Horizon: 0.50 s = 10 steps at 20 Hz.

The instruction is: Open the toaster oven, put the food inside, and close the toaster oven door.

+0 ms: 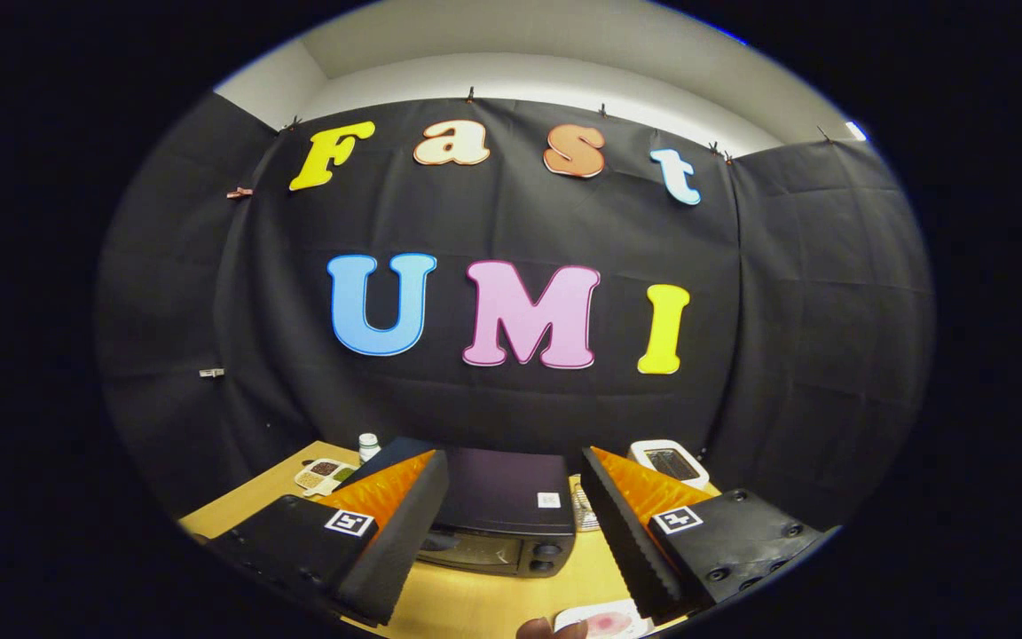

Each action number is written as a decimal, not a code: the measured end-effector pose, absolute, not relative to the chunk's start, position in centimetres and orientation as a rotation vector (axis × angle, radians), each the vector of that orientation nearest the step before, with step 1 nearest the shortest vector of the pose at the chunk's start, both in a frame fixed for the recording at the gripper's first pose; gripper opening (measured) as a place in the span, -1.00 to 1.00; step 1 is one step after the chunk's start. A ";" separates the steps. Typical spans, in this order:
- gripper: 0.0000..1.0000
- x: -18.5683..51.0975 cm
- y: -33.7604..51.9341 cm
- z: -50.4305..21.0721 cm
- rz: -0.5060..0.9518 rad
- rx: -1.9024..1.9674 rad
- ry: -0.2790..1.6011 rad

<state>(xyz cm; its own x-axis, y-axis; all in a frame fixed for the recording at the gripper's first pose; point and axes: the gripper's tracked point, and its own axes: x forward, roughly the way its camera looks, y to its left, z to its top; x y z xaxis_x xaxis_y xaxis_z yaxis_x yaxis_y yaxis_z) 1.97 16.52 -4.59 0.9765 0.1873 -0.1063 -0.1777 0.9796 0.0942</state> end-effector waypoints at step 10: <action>0.96 6.3 26.0 -16.2 0.213 0.041 0.344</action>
